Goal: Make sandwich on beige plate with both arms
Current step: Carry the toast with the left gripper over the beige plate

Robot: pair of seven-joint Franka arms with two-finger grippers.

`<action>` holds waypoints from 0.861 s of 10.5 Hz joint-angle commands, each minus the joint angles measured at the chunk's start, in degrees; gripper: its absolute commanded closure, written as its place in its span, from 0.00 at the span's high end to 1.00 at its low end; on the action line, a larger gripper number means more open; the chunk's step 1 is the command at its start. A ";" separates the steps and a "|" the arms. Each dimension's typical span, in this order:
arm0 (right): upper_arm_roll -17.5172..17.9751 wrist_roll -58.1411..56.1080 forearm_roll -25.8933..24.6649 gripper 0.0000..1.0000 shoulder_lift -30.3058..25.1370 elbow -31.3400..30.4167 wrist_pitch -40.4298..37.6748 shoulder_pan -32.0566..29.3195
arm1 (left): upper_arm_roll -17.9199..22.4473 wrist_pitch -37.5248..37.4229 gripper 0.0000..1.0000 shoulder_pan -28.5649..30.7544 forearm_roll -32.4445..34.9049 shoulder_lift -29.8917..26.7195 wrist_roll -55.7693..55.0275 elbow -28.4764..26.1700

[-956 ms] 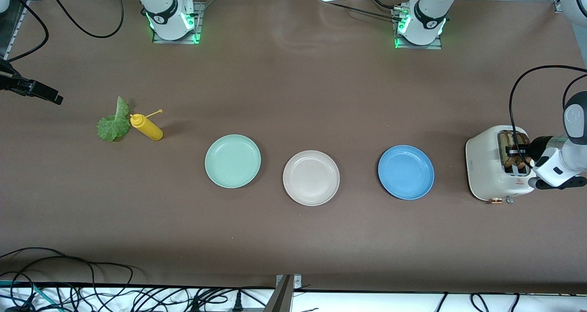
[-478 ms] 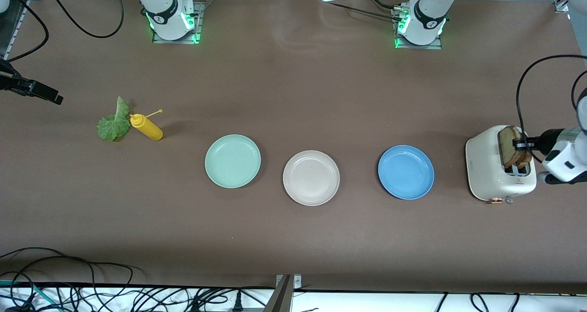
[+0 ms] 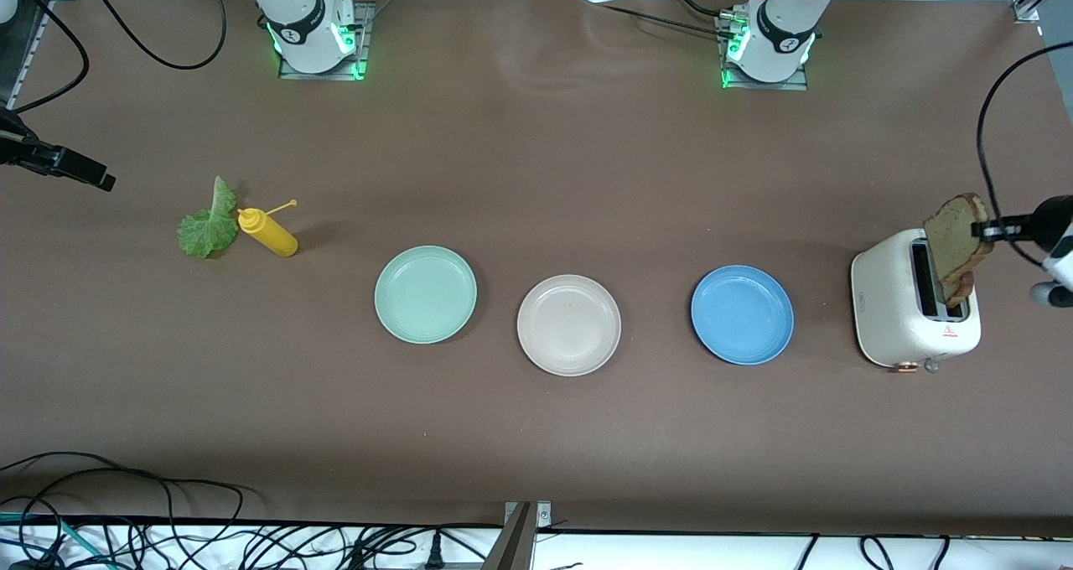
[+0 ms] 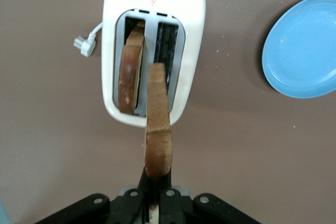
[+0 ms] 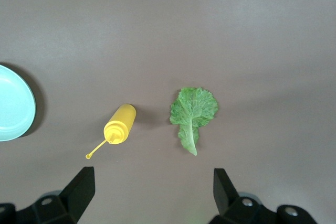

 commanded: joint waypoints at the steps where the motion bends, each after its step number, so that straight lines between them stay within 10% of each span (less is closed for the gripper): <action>1: -0.24 -1.28 0.93 1.00 0.40 1.14 -0.84 -0.15 | -1.38 -3.49 0.00 -0.34 1.08 0.14 0.38 3.61; 5: -0.24 -1.37 0.93 1.00 0.40 1.14 -0.84 -0.15 | -6.73 -3.41 0.00 -0.69 0.73 0.22 -0.06 3.61; 9: -0.23 -1.37 0.93 1.00 0.40 1.06 -0.84 -0.15 | -7.27 4.03 0.00 -6.29 -13.41 0.49 -7.15 -0.67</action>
